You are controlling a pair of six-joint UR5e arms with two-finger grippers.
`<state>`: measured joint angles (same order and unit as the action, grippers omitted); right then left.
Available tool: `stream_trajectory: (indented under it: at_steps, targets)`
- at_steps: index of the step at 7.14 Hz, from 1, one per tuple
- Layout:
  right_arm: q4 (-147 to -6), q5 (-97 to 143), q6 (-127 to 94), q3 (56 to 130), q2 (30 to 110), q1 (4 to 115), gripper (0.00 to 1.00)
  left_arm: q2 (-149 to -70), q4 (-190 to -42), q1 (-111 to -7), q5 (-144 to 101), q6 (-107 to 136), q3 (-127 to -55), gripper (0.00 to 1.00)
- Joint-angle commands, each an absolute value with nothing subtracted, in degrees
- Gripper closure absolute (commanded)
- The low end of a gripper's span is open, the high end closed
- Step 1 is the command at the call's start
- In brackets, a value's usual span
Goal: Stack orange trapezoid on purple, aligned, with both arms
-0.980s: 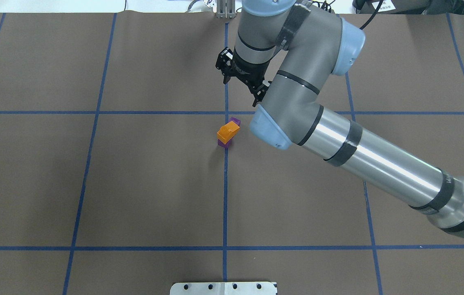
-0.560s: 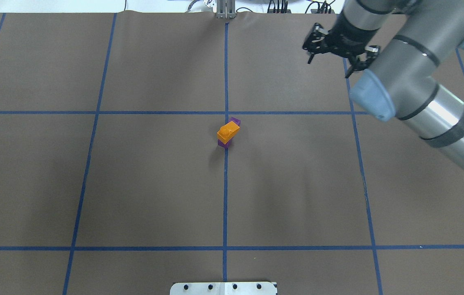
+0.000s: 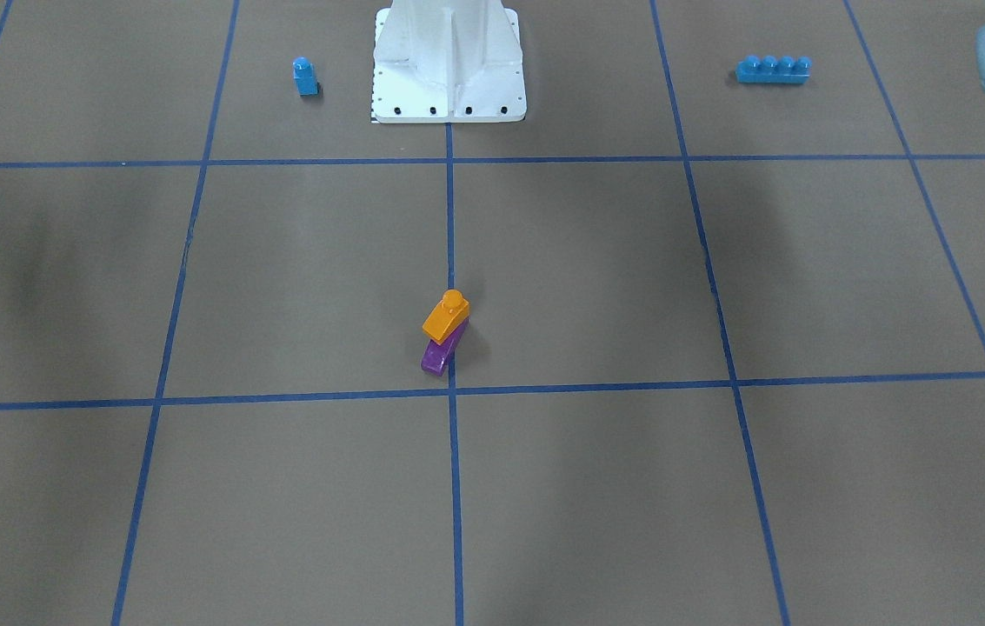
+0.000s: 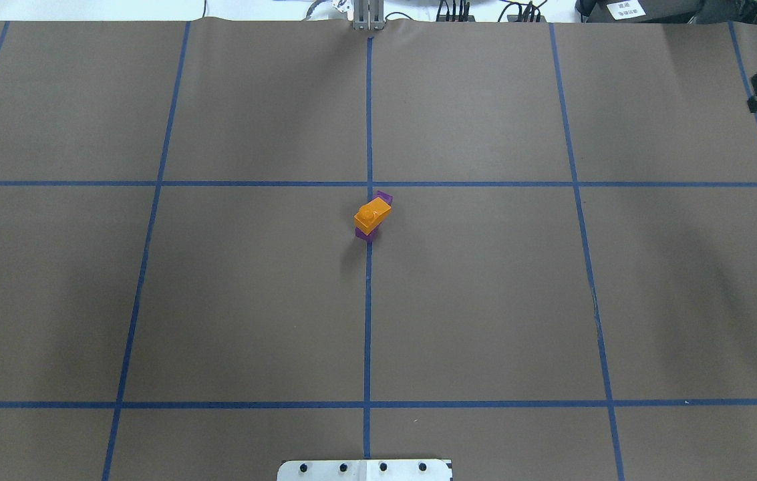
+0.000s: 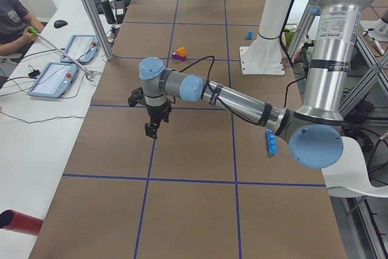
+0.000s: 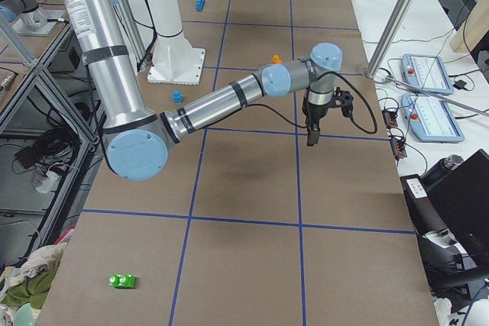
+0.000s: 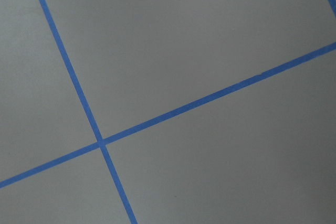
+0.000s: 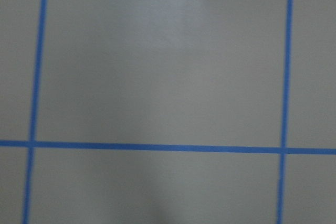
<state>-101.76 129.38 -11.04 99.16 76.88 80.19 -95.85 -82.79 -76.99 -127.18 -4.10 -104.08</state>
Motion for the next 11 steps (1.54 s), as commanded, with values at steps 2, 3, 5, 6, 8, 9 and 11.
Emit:
stream_trajectory:
  at_steps: [2,3,5,6,8,9,11]
  targets:
    - [-101.51,130.87,11.15,96.59,87.52,89.29,0.00,-93.26,-82.88,-77.78,-127.61,-5.35,-103.80,0.00]
    - [-101.08,130.70,11.16,95.29,86.93,89.30,0.00,-92.38,-82.71,-79.00,-127.70,-8.67,-103.28,0.00]
    - [-96.17,130.96,10.99,94.31,89.71,89.30,0.00,-91.14,-82.18,-85.65,-129.10,-15.25,-99.17,0.00]
    - [-95.20,130.96,10.64,93.61,89.56,89.21,0.00,-91.14,-82.00,-88.39,-130.59,-20.60,-96.01,0.00]
    - [-95.27,131.22,9.24,93.60,89.91,89.21,0.00,-91.40,-82.35,-89.21,-130.69,-20.74,-91.52,0.00]
    - [-95.19,131.66,7.05,93.52,89.91,89.21,0.00,-91.32,-82.44,-89.21,-130.69,-20.39,-91.15,0.00]
    - [-95.19,131.84,6.68,93.43,90.17,89.21,0.00,-91.40,-82.53,-89.21,-130.69,-20.30,-91.23,0.00]
